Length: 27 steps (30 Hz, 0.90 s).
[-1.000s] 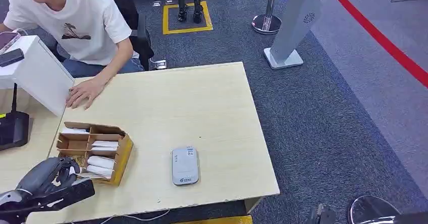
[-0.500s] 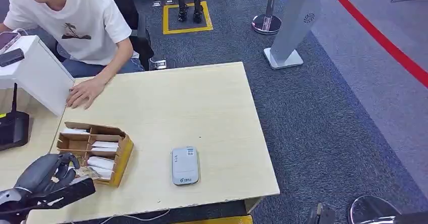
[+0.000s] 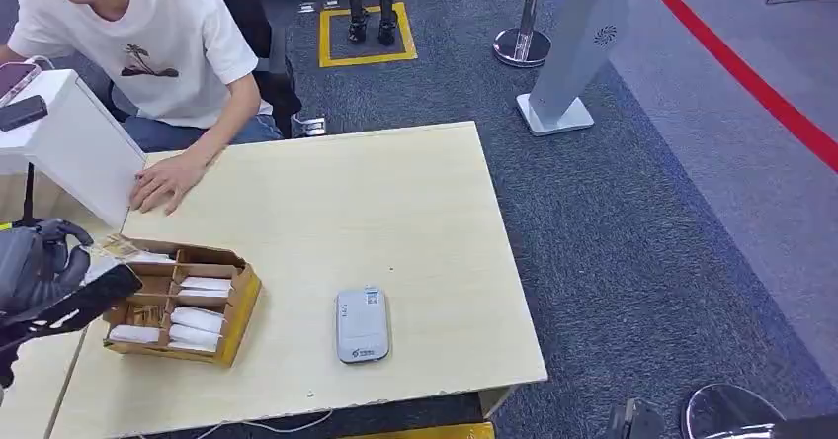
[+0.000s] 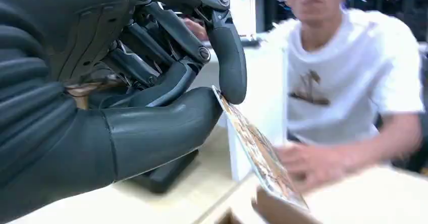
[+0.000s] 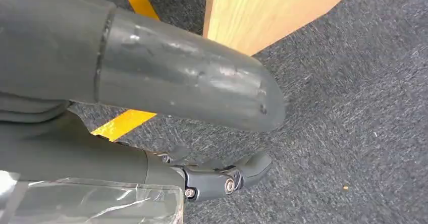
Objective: Pass the card to the sensor for recognition and then transmit it.
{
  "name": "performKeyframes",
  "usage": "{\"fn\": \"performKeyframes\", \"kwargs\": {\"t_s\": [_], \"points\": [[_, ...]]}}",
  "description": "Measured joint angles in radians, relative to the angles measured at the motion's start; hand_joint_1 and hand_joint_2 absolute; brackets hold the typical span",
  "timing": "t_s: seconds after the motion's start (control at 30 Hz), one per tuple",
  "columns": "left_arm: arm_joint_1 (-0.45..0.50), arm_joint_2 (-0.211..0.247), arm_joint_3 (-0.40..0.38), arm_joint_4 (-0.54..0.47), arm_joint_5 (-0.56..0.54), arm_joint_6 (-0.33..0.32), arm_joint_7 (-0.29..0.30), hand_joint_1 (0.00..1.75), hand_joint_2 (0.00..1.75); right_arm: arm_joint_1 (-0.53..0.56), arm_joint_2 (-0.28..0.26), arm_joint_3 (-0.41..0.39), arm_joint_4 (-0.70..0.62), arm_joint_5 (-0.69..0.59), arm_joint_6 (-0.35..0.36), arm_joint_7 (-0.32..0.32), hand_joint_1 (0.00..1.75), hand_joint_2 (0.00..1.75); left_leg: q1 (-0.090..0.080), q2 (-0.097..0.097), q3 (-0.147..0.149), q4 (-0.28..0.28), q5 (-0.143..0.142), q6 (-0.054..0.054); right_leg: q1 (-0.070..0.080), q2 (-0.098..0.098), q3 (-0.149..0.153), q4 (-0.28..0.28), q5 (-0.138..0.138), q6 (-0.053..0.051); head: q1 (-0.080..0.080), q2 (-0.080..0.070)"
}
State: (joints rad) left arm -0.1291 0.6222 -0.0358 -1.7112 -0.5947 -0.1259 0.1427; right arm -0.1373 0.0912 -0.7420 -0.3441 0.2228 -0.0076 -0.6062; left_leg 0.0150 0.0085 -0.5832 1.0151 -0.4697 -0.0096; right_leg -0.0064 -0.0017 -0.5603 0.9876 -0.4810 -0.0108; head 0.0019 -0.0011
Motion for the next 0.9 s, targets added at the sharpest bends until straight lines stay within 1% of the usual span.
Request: {"fn": "performKeyframes", "kwargs": {"t_s": [0.1, 0.23, 0.43, 0.6, 0.73, 0.9], "points": [[-0.068, -0.009, 0.046, 0.063, 0.012, 0.017, -0.013, 1.75, 1.75, -0.001, -0.001, 0.0, -0.005, 0.008, 0.0, 0.005, 0.0, 0.0, 0.0, 0.0, 0.0, 0.0, 0.0, 0.0, 0.0, 0.0, 0.0, 0.0, 0.0, 0.0, 0.0, 0.0], [-0.151, -0.02, 0.081, 0.154, 0.007, 0.045, -0.013, 1.75, 1.75, -0.003, -0.002, 0.0, -0.013, 0.015, -0.002, 0.01, 0.0, 0.0, 0.0, 0.0, 0.0, 0.0, 0.0, 0.0, 0.0, 0.0, 0.0, 0.0, 0.0, 0.0, 0.0, 0.0], [-0.286, -0.043, 0.112, 0.378, -0.071, 0.128, -0.021, 1.75, 1.75, -0.016, -0.002, 0.009, -0.022, 0.026, -0.015, 0.031, 0.0, 0.0, 0.0, 0.0, 0.0, 0.0, 0.001, -0.001, 0.0, 0.0, 0.0, 0.0, 0.0, 0.0, 0.0, 0.0], [-0.379, -0.07, 0.116, 0.544, -0.109, 0.152, -0.032, 1.75, 1.75, -0.022, -0.004, 0.024, -0.03, 0.022, -0.021, 0.042, 0.0, 0.0, 0.0, 0.0, 0.0, 0.0, 0.001, -0.001, 0.0, 0.0, 0.0, 0.0, 0.001, 0.0, 0.0, 0.0], [-0.422, -0.1, 0.115, 0.623, -0.124, 0.159, -0.043, 1.75, 1.75, -0.025, -0.006, 0.029, -0.037, 0.017, -0.02, 0.043, 0.0, 0.0, 0.0, 0.0, 0.0, 0.0, 0.001, -0.001, 0.0, 0.0, 0.0, 0.0, 0.001, 0.0, 0.0, 0.0], [-0.449, -0.138, 0.112, 0.666, -0.135, 0.158, -0.05, 1.75, 1.75, -0.027, -0.01, 0.029, -0.038, 0.015, -0.018, 0.043, 0.0, 0.0, 0.0, 0.001, 0.0, 0.0, 0.001, -0.001, 0.0, 0.001, 0.0, 0.0, 0.001, 0.0, 0.0, 0.0]]}}
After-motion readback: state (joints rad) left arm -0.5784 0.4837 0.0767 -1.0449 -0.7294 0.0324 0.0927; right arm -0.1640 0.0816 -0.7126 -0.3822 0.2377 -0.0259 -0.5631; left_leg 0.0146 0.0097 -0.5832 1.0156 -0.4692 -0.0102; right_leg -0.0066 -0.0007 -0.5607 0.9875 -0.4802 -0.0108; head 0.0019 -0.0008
